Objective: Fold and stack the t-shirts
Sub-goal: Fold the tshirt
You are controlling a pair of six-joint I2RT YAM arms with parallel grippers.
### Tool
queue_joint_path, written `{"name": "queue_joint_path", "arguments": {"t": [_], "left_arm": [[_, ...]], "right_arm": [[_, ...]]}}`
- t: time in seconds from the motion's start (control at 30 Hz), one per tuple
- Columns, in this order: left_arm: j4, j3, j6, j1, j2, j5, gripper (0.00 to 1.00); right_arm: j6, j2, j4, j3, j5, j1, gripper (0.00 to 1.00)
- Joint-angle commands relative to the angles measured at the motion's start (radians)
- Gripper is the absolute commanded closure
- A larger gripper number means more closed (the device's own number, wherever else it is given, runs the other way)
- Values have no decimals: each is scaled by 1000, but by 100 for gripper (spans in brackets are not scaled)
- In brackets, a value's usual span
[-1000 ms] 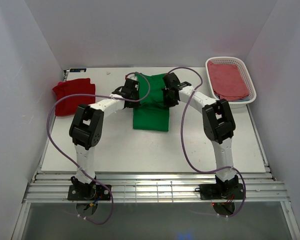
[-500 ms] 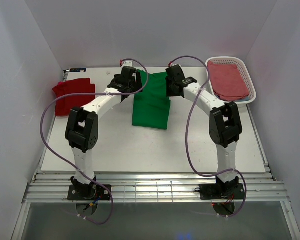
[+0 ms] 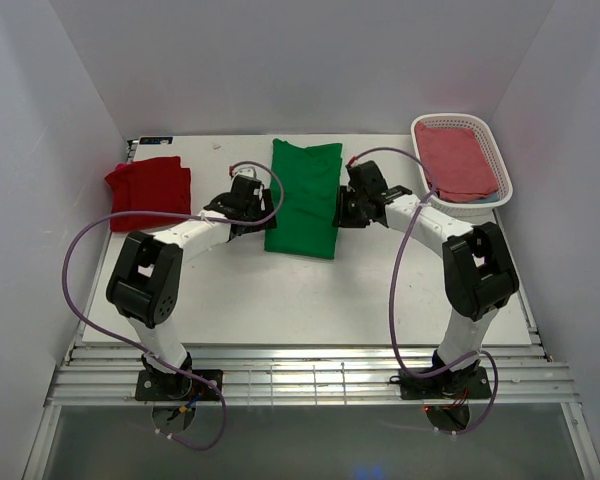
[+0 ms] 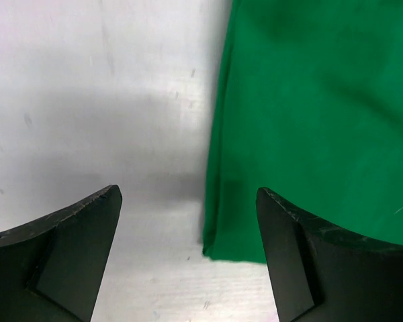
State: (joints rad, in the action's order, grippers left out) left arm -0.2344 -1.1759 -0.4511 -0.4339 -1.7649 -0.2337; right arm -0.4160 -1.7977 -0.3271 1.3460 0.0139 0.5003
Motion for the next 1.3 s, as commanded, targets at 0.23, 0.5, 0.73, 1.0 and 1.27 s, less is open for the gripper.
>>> {"name": "queue_joint_path", "arguments": {"t": [0.23, 0.5, 0.73, 1.0, 1.27], "left_arm": [[115, 113, -21, -2, 36, 155, 7], [133, 131, -37, -2, 16, 214, 7], [113, 134, -47, -2, -31, 211, 7], [133, 157, -47, -2, -51, 217, 7], [121, 150, -63, -2, -53, 226, 9]], "right_arm": [[-96, 44, 164, -220, -265, 0, 52], [-136, 15, 235, -300, -301, 0, 51], [-152, 11, 250, -321, -292, 1, 51], [-144, -9, 257, -291, -284, 3, 51], [-127, -32, 249, -249, -272, 1, 51]]}}
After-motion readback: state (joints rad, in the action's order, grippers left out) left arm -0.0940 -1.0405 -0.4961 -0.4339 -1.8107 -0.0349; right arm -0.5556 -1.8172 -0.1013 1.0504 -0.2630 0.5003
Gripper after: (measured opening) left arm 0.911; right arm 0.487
